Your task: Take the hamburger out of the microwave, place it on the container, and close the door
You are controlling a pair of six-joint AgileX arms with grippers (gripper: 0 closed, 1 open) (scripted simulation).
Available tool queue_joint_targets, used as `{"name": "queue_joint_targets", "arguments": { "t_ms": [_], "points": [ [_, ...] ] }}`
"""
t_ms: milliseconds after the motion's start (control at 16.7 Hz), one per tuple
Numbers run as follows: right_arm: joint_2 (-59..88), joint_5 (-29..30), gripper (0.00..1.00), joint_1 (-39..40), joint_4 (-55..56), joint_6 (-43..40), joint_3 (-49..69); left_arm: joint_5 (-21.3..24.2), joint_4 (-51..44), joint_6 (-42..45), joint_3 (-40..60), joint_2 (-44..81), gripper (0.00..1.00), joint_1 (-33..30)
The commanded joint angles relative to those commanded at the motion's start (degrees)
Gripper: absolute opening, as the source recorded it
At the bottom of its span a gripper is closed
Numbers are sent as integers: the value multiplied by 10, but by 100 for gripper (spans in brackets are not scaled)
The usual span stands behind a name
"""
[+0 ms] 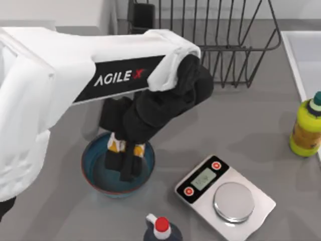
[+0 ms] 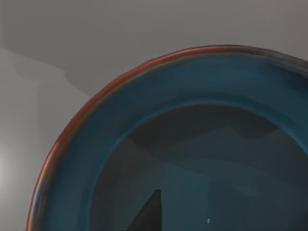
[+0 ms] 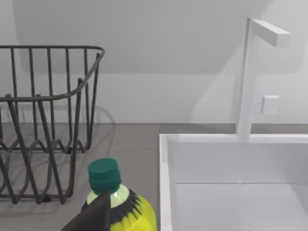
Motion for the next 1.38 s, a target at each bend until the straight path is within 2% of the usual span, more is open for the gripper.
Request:
{"name": "queue_joint_targets", "arguments": {
  "t_ms": [900,1260,1380],
  "points": [
    [0,0,100,0,0,0,0,-3,84,18,-68,8,0,14],
    [0,0,100,0,0,0,0,0,91,19,-79,19,0,14],
    [0,0,100,0,0,0,0,0,91,19,-79,19,15,14]
  ]
}}
